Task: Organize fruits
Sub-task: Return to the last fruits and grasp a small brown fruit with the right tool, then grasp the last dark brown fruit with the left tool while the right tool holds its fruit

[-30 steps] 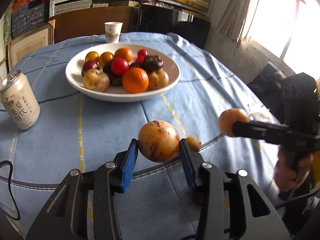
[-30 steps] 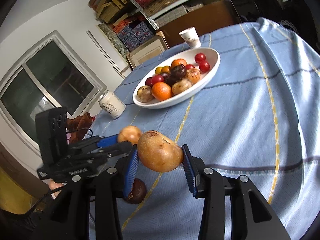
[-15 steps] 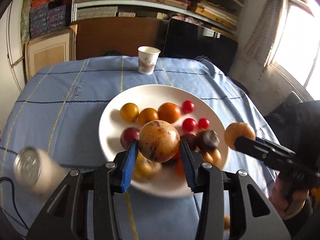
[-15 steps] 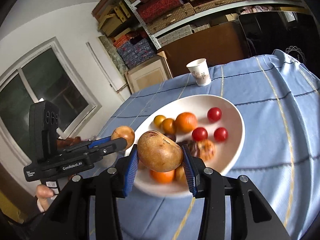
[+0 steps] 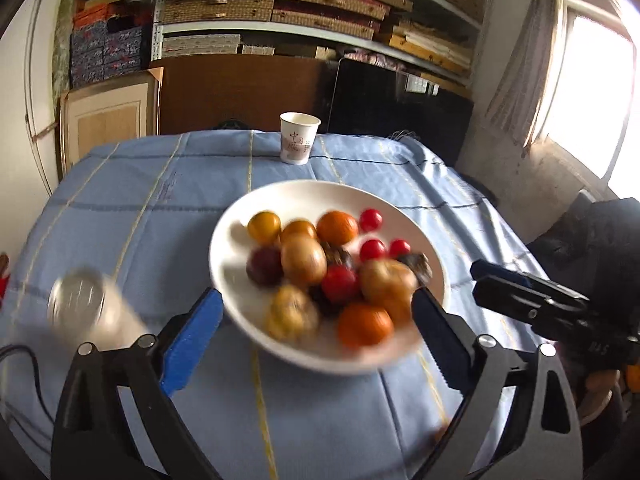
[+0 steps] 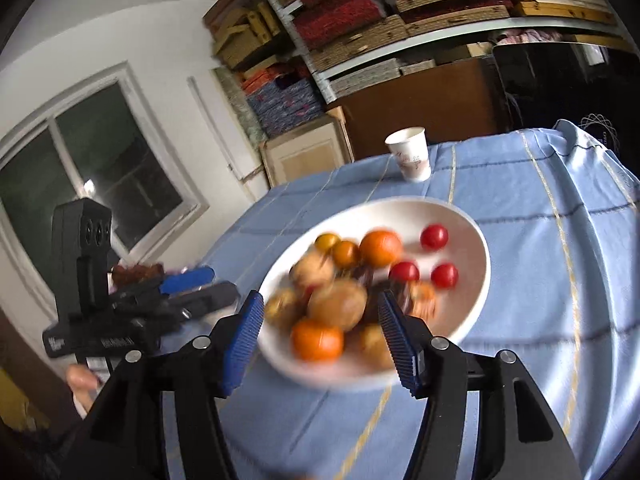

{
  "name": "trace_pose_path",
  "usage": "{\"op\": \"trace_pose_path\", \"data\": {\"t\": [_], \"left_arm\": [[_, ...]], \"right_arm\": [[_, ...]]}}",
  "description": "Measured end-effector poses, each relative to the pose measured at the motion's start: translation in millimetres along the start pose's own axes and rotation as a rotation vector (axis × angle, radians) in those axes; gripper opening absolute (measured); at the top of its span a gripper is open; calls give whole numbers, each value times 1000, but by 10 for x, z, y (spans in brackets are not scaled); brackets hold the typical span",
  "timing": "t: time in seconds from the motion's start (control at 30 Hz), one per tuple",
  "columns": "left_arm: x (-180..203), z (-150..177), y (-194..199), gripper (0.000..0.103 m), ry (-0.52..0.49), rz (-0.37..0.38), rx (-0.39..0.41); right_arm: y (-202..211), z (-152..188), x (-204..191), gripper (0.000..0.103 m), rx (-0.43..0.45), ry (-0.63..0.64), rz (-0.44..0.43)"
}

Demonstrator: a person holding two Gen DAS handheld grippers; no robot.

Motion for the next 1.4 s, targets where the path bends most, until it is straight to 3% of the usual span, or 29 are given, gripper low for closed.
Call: {"op": "trace_pose_path", "data": {"t": [0.17,0.3,0.43,0.6,0.77,0.97,1.13,1.2,1.3,1.4], "left_arm": [[-46,532,262,98,55,-4,-1],[-49,687,359,98,63,-24,2],[-48,723,386,98,49,-87,21],[-48,747,321,98,60,-57,-16],[-14,750,348,98,40,-74,-4],[-36,746,364,98,55,-75,-5],[-32,740,365,98,52,-80,-2],[-36,741,367,98,51,-83,-3],[-49,745,366,98,52,-86,-6],[-7,761,349,98,40,-50,-24]], "right_arm": [[100,481,-59,61,-107,27,30],[-2,746,-189,60,-246,113,52],[-70,837,-248,57,-298,154,60],[-68,899,-297,56,-311,184,71],[-79,963,-400,55,-331,255,76],[-107,1004,-425,47,-354,282,85],[-137,1014,-377,31,-366,264,99],[-127,1002,-338,30,-364,238,93],[29,887,-304,30,-297,198,64],[337,717,-249,30,-174,117,-35]]}}
Point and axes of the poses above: each gripper's, at about its wrist camera, not at the fingertips, and y roughly against the way its jaws point, x to its right, z to its underside, the point moved 3 cm from there along -y, roughly the way its jaws point, and after that the axes turned 3 degrees about -z, right-handed, at the moved point
